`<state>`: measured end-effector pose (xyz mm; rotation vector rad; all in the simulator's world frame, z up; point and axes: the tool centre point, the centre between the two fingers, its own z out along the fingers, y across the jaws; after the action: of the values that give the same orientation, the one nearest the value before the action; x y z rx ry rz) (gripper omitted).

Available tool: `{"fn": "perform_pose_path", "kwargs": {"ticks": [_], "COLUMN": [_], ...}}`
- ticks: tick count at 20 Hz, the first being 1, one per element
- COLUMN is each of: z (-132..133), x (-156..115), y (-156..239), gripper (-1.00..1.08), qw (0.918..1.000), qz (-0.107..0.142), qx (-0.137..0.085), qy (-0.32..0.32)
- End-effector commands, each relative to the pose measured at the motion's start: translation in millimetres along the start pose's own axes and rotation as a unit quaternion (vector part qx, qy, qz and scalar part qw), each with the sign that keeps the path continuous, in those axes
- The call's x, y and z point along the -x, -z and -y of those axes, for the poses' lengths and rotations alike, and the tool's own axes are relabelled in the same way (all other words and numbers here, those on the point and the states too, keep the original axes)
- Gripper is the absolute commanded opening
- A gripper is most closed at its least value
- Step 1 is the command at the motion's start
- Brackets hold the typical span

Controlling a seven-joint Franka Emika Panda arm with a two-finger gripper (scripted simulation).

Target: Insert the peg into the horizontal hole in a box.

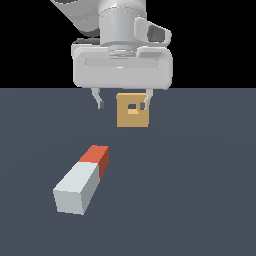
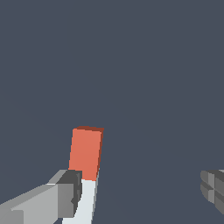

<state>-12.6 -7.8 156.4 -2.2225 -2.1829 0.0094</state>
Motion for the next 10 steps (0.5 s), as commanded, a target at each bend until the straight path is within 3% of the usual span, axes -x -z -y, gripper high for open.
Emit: {"fn": "perform_pose_path", "kwargs": {"ticks": [1,10], "z": [0,12], "x": [0,18], "y": [0,-13], "gripper": [1.0,1.0], "qw": [1.0,1.0], "qz": [0.0,0.001], "qx": [0.0,0.002], "qy": [0.0,-0.009]}}
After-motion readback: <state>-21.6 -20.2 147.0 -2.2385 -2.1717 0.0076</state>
